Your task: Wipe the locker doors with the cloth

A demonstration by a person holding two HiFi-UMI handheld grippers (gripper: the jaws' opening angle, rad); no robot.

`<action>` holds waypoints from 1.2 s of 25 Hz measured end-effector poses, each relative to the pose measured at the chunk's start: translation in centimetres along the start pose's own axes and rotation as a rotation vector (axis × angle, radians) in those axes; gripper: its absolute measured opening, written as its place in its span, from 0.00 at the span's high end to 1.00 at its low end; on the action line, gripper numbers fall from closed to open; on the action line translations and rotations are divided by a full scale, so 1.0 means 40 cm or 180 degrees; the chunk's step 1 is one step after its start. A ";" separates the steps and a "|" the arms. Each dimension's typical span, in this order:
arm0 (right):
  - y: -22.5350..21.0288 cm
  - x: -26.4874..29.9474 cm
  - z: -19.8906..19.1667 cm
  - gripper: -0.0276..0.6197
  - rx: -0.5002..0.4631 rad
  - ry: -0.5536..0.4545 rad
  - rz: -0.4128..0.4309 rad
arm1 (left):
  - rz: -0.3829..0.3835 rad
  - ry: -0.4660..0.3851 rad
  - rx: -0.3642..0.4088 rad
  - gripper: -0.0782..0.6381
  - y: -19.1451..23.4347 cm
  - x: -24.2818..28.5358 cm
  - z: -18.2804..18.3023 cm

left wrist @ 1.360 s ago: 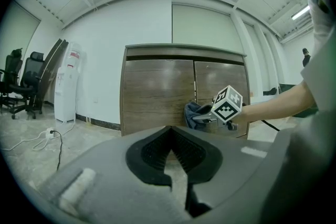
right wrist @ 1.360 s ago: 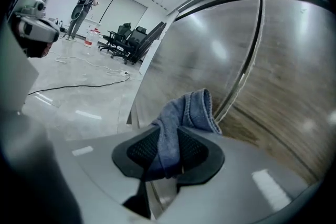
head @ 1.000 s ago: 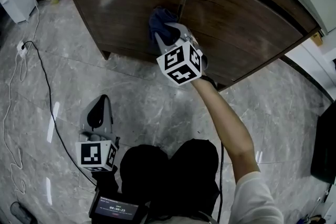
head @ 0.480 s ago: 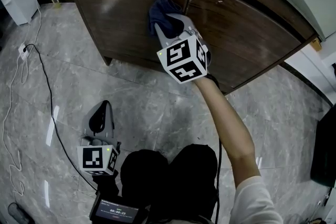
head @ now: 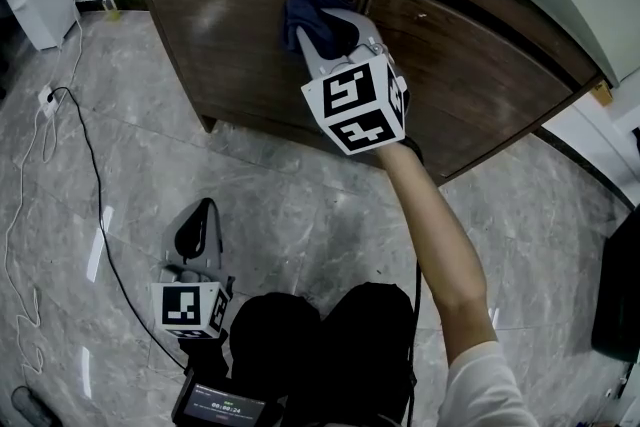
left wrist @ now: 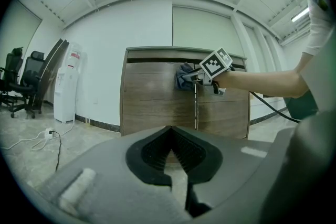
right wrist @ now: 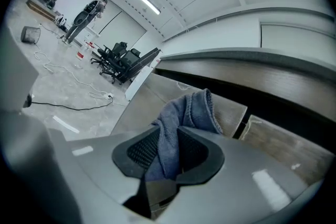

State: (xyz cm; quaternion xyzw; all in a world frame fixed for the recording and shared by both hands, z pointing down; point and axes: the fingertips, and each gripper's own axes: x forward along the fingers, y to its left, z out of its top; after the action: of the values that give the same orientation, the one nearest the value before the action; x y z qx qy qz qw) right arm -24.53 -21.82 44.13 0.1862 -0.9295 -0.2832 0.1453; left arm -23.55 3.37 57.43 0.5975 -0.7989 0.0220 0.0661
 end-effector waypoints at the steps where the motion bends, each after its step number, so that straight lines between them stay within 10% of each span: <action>1: -0.006 0.000 0.012 0.79 -0.0007 -0.0032 -0.0013 | 0.0003 0.0009 -0.0007 0.89 -0.001 0.000 0.002; 30: 0.175 0.096 -0.156 0.79 0.0003 0.0305 0.0245 | 0.0129 0.0048 -0.0057 0.89 0.060 -0.018 -0.026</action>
State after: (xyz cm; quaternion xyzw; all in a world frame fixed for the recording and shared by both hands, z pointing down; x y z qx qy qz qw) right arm -27.45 -21.05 53.81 0.1638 -0.9281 -0.2677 0.2002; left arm -25.58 4.84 58.46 0.5803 -0.8105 0.0207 0.0769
